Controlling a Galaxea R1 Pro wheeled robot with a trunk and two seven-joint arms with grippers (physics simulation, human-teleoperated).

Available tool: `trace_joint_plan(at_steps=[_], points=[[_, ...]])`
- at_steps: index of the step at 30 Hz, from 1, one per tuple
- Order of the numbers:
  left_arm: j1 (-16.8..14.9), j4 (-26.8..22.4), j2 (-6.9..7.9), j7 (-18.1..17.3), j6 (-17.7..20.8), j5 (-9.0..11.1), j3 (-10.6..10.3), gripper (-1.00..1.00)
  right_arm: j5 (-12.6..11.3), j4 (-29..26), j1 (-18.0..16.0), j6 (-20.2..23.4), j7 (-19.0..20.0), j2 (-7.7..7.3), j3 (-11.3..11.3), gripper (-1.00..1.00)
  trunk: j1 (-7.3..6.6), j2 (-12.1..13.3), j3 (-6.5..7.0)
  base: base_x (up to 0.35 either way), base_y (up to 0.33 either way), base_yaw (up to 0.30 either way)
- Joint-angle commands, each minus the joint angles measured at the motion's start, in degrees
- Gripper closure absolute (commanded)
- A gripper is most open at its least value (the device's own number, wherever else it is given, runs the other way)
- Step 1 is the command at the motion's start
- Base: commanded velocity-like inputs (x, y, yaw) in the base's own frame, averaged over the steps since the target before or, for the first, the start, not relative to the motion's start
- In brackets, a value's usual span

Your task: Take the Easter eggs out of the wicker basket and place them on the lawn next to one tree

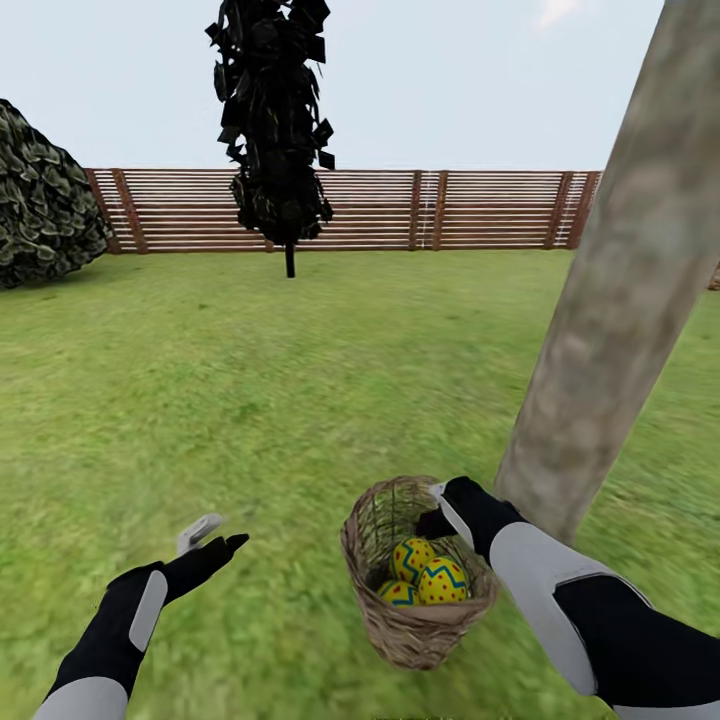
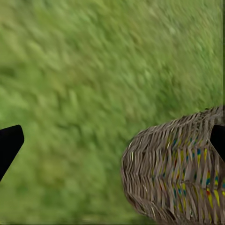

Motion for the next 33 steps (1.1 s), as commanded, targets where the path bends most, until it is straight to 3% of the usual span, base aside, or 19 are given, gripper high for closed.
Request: trace_joint_plan(at_steps=[1, 9, 14, 20, 31, 33], points=[[-0.02, -0.07, -0.01, -0.12, 0.44, 0.24, 0.17, -1.00, 0.28, -0.06, -0.03, 0.28, 0.15, 0.01, 0.20, -1.00, 0.21, -0.44, -0.20, 0.000, 0.000, -0.272], [-0.03, -0.07, 0.04, -0.25, 0.43, 0.28, 0.17, -1.00, 0.27, -0.15, -0.03, 0.20, 0.20, 0.10, 0.28, -1.00, 0.65, -1.24, -0.49, 0.000, 0.000, -0.077], [-0.03, -0.07, -0.06, -0.24, 0.36, 0.32, 0.17, -1.00, -2.16, -0.15, -0.02, 0.23, 0.22, 0.11, 0.32, -1.00, 0.65, -1.24, -0.49, 0.093, 0.073, -0.001], [-0.02, -0.07, -0.04, -0.23, 0.36, 0.33, 0.26, -1.00, -2.48, -0.15, -0.02, 0.28, 0.17, 0.11, 0.30, -1.00, 0.65, -1.24, -0.49, 0.230, 0.215, -0.010], [-0.02, -0.07, -0.20, -0.08, 0.29, 0.24, 0.17, -1.00, -2.66, -0.07, 0.05, 0.37, -0.11, 0.15, 0.29, -1.00, 0.65, -1.24, -0.13, 0.137, 0.125, -0.246], [-0.04, -0.07, -0.21, -0.08, 0.31, 0.24, 0.17, -1.00, -4.09, -0.06, 0.06, 0.41, -0.24, 0.12, 0.29, -1.00, 0.65, -1.24, -0.09, 0.005, 0.004, -0.206]])
